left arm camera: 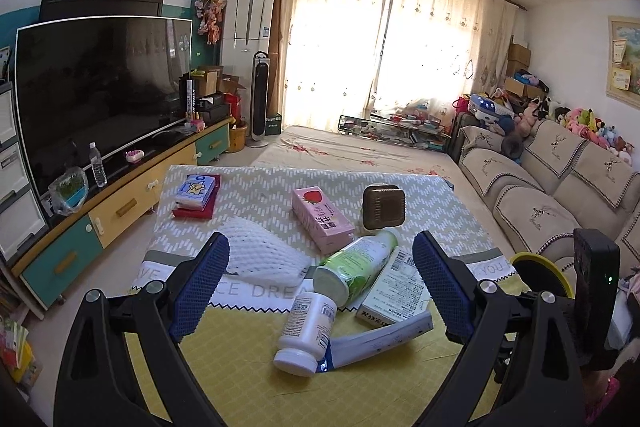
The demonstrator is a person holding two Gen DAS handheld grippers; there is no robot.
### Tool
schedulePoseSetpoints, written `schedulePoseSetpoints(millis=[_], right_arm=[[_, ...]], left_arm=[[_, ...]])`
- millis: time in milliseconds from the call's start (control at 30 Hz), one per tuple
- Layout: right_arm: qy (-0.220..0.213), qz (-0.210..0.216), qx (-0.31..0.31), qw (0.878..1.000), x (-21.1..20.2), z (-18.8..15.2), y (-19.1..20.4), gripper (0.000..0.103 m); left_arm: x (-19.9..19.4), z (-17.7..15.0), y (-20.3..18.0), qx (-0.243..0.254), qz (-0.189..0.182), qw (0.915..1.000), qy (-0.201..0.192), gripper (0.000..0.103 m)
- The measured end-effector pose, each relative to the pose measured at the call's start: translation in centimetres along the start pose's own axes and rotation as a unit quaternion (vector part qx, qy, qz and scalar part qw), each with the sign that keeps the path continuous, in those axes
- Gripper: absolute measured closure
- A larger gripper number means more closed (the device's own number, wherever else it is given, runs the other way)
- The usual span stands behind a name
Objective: Collect trash
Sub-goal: 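Grasp the blue-and-white toothpaste tube with the right gripper, then carry the toothpaste tube over the bin and lower it inside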
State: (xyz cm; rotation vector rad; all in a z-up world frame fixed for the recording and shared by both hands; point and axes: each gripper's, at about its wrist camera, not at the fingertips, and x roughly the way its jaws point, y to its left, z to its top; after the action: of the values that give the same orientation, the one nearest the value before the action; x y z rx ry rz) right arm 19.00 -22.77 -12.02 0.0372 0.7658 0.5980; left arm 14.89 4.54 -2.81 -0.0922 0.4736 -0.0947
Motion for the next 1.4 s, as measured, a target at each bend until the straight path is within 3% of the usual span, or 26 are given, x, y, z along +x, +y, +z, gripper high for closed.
schedulePoseSetpoints(millis=[300,467,633,767,933,1000,1400], right_arm=[[0.02,-0.003,-0.011,1.0,2.4,0.5,0.8,0.046],[0.036,0.008,-0.017,0.999,3.2,0.3,1.3,0.065],[0.04,0.02,-0.015,0.999,3.2,0.3,1.2,0.07],[0.052,0.038,-0.013,0.998,3.6,0.1,1.2,0.083],[0.056,0.055,-0.019,0.997,3.5,-0.2,1.5,0.093],[0.053,0.057,-0.025,0.997,3.1,-0.4,1.8,0.102],[0.021,0.068,-0.023,0.997,-1.4,-0.7,1.5,0.103]], left_arm=[[-0.4,-0.6,0.8,-0.005,0.0,1.0,0.001,0.011],[0.0,-0.9,0.6,-0.003,-0.003,1.0,0.005,0.011],[0.3,-0.8,0.5,-0.002,-0.006,1.0,0.006,0.011],[0.4,-0.6,0.3,0.0,-0.008,0.9999,0.009,0.011],[0.6,-0.8,0.0,0.005,-0.011,0.9999,0.012,0.011],[0.7,-0.8,-0.3,0.007,-0.012,0.9998,0.013,0.011],[0.9,-0.8,-1.0,0.015,-0.018,0.9996,0.013,0.011]])
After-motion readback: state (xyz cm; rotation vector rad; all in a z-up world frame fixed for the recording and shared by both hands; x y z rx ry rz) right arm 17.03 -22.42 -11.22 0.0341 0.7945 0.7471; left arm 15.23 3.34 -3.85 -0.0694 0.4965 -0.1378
